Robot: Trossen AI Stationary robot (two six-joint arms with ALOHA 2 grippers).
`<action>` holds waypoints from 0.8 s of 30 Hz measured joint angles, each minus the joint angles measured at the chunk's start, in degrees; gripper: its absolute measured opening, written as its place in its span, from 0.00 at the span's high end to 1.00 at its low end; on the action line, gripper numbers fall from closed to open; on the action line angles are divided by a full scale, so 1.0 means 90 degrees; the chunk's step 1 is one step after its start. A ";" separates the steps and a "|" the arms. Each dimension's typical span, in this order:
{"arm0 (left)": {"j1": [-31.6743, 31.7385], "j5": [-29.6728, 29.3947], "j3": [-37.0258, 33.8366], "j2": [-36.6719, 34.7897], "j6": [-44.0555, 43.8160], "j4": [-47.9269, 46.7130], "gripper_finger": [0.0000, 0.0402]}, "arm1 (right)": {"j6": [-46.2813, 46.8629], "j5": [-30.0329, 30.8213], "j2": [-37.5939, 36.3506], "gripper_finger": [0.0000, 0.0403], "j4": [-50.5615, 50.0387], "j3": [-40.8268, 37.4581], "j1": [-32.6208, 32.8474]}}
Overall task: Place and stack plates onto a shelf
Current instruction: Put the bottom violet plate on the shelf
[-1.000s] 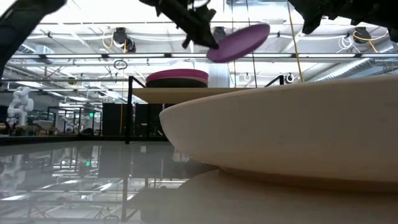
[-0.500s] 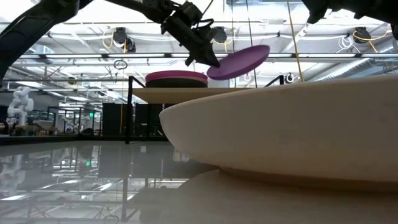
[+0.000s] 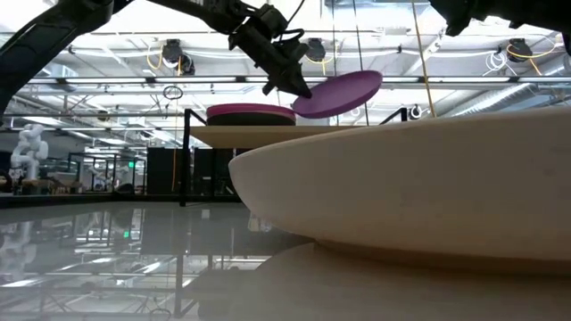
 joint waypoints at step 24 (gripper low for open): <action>0.0017 -0.0162 -0.0022 0.0340 -0.0027 0.0183 0.80 | 0.0034 0.0007 0.0000 0.51 -0.0090 -0.0002 0.0010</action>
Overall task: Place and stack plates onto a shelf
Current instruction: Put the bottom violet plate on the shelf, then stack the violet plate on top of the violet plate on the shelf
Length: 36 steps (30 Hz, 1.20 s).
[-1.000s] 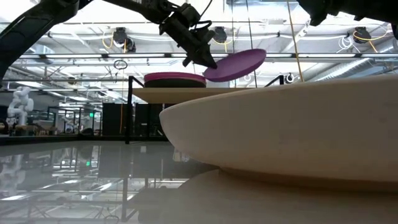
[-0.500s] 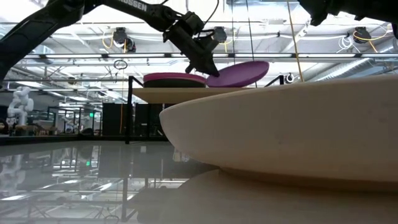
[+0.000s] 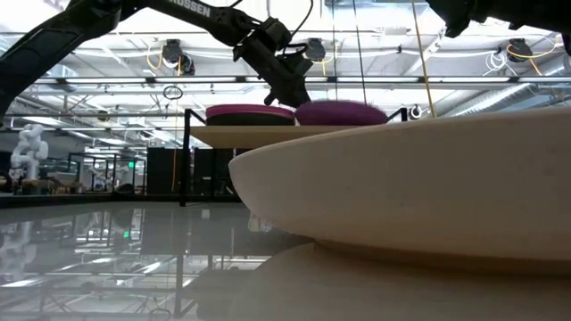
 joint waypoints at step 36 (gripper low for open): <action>-0.1551 0.0337 -0.7289 -0.7303 0.0606 0.4527 0.76 | 0.2975 0.0248 0.1602 0.51 -0.8981 0.4138 0.0014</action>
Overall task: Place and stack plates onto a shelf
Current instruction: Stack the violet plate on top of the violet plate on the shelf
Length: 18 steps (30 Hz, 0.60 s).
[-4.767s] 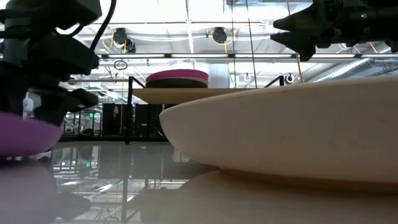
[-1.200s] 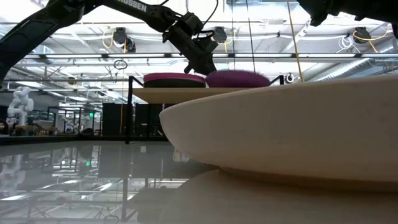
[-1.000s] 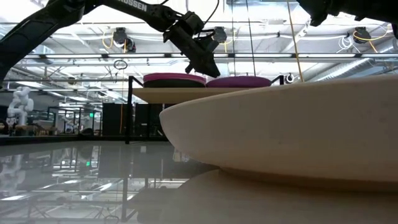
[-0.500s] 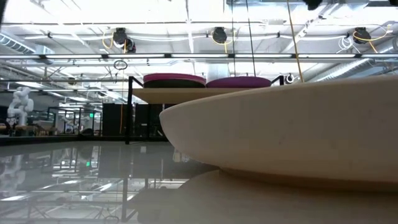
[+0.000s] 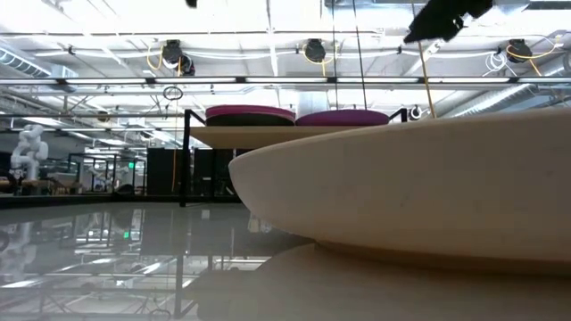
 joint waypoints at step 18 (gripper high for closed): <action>-0.0184 -0.0823 -0.3417 -0.0403 -0.0900 0.4093 0.76 | 0.3447 -0.1282 0.2157 0.51 -0.1165 -0.0647 0.0057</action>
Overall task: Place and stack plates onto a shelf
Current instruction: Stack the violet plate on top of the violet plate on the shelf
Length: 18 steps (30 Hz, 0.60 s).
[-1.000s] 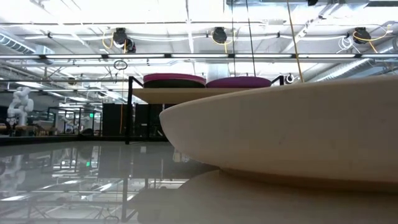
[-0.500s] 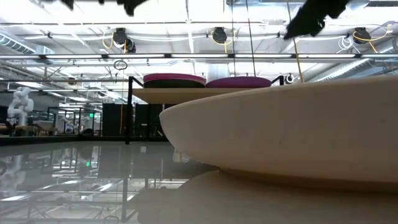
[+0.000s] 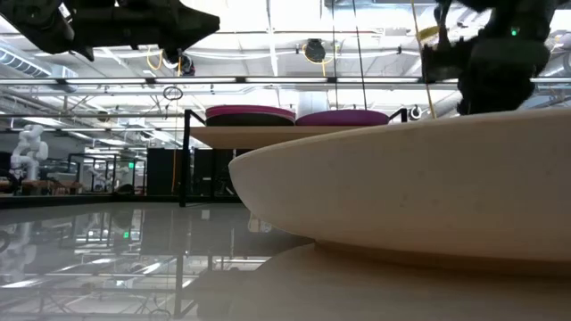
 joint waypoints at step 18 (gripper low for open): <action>-0.0001 0.0000 -0.0002 0.0000 -0.0046 -0.0051 0.76 | 0.1154 0.0164 0.0789 0.51 0.0043 -0.0651 0.0067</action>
